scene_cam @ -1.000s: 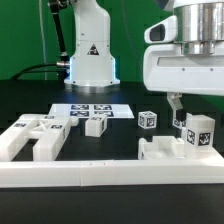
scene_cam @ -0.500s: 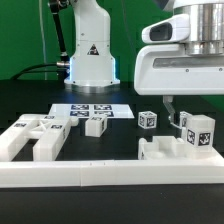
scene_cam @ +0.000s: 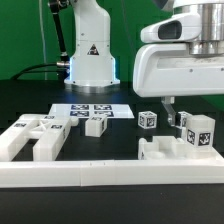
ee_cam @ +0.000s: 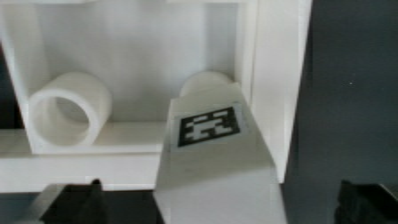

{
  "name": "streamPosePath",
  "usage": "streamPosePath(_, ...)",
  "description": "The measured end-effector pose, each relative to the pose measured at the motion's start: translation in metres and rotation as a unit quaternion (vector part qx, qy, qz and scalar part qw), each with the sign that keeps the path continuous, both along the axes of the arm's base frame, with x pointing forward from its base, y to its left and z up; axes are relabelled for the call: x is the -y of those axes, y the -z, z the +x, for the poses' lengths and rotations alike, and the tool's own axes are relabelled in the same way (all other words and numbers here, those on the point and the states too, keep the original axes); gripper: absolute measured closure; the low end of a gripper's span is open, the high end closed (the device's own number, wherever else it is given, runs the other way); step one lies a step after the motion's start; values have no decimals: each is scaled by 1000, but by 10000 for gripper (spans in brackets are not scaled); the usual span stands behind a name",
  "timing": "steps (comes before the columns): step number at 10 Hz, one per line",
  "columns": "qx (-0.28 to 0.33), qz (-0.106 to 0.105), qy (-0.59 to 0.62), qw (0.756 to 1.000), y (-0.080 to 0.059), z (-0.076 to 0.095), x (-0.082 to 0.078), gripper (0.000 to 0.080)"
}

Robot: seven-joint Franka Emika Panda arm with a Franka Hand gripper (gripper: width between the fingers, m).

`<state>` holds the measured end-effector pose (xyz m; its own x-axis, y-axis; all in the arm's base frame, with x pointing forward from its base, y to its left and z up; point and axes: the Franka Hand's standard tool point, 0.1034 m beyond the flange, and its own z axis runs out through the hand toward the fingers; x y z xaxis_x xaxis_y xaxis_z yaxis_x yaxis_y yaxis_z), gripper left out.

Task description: Assemble chair

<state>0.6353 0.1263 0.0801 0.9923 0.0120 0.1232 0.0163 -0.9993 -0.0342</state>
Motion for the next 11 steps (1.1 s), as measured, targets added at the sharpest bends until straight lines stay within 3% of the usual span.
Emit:
streamPosePath(1,0,0,2,1000,0,0,0,298)
streamPosePath(2,0,1,6,1000,0,0,0,298)
streamPosePath(3,-1,2,18,1000,0,0,0,474)
streamPosePath(7,-7,11,115,993,0,-1,6,514)
streamPosePath(11,-15,9,270,963,0,-3,24,511)
